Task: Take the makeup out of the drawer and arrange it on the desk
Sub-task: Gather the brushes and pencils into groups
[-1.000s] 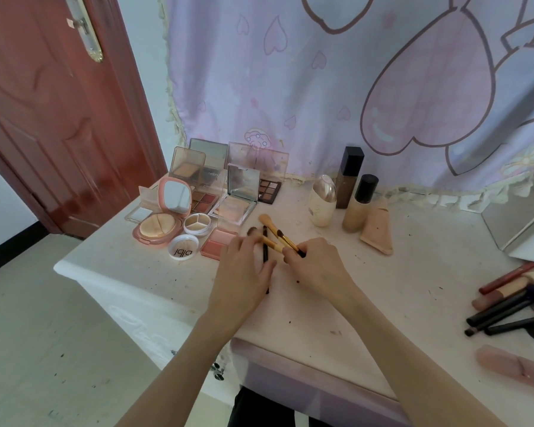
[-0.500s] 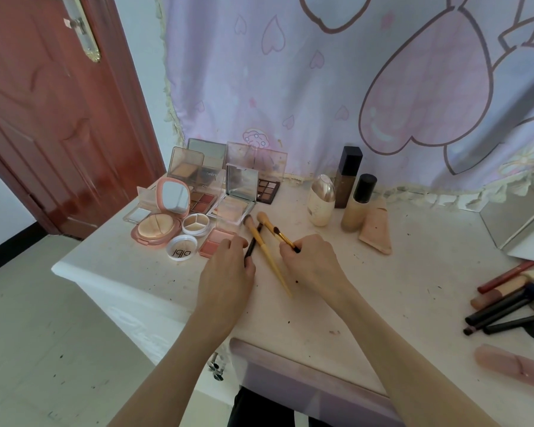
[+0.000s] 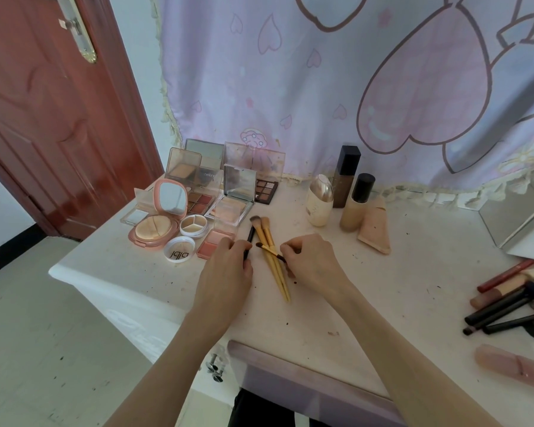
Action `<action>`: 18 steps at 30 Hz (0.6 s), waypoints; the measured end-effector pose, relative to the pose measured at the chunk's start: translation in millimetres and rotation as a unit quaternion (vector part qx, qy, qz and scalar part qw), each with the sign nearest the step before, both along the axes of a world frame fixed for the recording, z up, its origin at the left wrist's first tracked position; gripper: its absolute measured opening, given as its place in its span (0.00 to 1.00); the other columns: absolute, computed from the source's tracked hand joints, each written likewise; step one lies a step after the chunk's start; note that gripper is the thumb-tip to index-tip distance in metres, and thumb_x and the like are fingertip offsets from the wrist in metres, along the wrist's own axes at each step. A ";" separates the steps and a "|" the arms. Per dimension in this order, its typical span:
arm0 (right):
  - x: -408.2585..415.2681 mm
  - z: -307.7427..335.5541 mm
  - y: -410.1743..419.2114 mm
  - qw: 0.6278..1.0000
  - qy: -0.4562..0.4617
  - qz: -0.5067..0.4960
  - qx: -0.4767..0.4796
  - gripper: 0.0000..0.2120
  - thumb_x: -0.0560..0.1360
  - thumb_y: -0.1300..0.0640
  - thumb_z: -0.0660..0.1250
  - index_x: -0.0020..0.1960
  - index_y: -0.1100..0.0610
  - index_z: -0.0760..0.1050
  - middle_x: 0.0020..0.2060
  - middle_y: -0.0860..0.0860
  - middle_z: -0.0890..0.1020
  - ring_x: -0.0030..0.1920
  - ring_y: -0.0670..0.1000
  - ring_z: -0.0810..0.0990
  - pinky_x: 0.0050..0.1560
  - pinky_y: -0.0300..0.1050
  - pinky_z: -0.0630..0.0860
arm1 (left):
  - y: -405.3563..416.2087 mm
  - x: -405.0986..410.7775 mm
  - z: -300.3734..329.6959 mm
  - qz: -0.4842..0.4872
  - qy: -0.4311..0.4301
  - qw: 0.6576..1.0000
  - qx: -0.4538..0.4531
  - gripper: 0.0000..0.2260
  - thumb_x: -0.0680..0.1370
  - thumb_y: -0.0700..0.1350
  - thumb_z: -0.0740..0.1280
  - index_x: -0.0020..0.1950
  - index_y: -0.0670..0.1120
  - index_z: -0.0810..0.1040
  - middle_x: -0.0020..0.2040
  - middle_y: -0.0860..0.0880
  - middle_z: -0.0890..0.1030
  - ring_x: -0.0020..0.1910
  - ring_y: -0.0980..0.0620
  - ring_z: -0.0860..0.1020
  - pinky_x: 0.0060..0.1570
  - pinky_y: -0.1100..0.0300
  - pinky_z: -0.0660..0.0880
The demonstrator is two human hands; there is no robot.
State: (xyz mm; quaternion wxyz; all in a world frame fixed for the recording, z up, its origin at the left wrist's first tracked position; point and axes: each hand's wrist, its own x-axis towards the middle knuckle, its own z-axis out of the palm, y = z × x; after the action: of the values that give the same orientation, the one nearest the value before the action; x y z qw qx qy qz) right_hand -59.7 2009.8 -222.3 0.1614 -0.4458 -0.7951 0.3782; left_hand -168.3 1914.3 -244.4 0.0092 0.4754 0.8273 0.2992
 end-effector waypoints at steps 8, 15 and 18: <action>4.0 -1.8 -2.2 0.996 -0.051 0.054 0.053 0.17 0.75 0.50 0.66 0.62 0.55 0.74 0.52 0.50 0.77 0.52 0.48 0.75 0.52 0.39 0.71 | -2.1 -0.6 -2.5 0.007 -0.004 1.000 0.019 0.12 0.77 0.40 0.62 0.60 0.43 0.75 0.53 0.45 0.75 0.43 0.55 0.68 0.43 0.65 0.64; 22.9 -12.1 -6.9 0.986 -0.069 0.111 0.100 0.03 0.75 0.53 0.66 0.46 0.51 0.72 0.42 0.46 0.71 0.45 0.47 0.70 0.42 0.36 0.65 | -3.2 2.3 -2.9 0.016 -0.033 0.998 0.053 0.14 0.77 0.39 0.64 0.62 0.43 0.73 0.52 0.46 0.76 0.44 0.52 0.72 0.42 0.64 0.64; 21.5 -10.0 0.2 0.989 -0.057 0.089 0.105 0.03 0.76 0.55 0.64 0.44 0.51 0.72 0.41 0.46 0.73 0.42 0.45 0.71 0.37 0.34 0.65 | -3.7 3.2 -3.1 0.023 -0.037 0.998 0.050 0.13 0.76 0.39 0.64 0.61 0.43 0.73 0.50 0.46 0.76 0.42 0.52 0.71 0.41 0.64 0.64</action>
State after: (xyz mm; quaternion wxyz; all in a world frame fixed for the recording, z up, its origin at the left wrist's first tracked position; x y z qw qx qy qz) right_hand -38.2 2010.0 -232.3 0.1275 -0.3742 -0.8750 0.2794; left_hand -165.1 1910.6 -247.5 0.0087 0.4444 0.8213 0.3576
